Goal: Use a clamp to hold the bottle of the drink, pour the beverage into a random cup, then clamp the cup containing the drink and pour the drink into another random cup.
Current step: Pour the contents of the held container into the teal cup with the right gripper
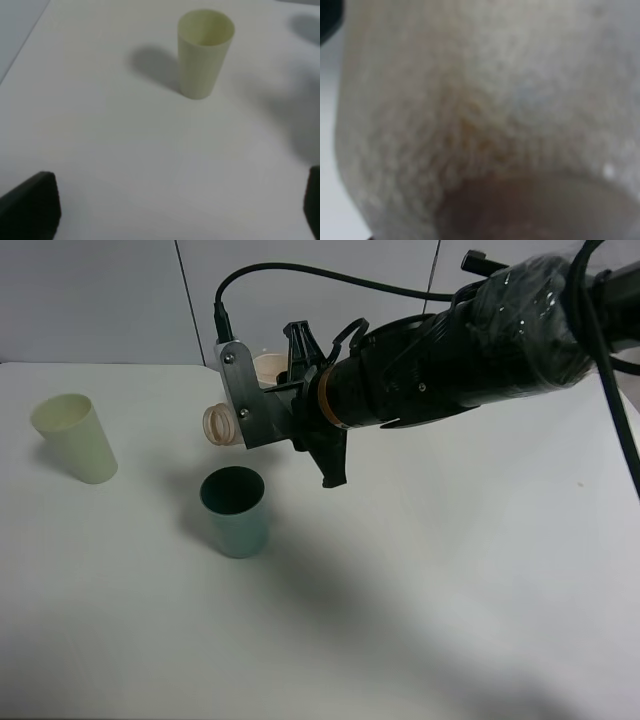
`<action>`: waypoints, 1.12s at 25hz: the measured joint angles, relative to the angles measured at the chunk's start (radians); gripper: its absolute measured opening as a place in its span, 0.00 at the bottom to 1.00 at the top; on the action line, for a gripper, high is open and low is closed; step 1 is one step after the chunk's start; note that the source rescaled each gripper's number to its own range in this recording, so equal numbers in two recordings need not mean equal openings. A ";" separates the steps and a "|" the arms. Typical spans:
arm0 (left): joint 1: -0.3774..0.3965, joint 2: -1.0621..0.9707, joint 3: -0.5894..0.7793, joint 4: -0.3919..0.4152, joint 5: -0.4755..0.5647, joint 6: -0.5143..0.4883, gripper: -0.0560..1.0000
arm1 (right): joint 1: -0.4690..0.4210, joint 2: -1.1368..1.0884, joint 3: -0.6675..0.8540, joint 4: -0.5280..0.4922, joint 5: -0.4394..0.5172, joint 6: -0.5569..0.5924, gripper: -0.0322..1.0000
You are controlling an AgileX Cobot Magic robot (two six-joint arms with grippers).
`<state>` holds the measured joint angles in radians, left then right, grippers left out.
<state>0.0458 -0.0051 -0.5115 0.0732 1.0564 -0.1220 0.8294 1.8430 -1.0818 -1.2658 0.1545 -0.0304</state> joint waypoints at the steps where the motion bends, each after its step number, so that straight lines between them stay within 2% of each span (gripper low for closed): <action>1: 0.000 0.000 0.000 0.000 0.000 0.000 0.93 | 0.000 0.000 0.000 -0.004 0.002 0.000 0.03; 16: 0.000 0.000 0.000 0.000 0.000 0.000 0.93 | 0.048 0.049 0.000 -0.058 0.073 -0.022 0.03; 21: 0.000 0.000 0.000 0.000 0.000 0.000 0.93 | 0.050 0.055 0.001 -0.064 0.122 -0.034 0.03; 28: 0.000 0.000 0.000 0.000 0.000 0.000 0.93 | 0.050 0.055 0.001 -0.084 0.139 -0.037 0.03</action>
<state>0.0458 -0.0051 -0.5115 0.0732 1.0564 -0.1220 0.8799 1.8983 -1.0809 -1.3499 0.2936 -0.0674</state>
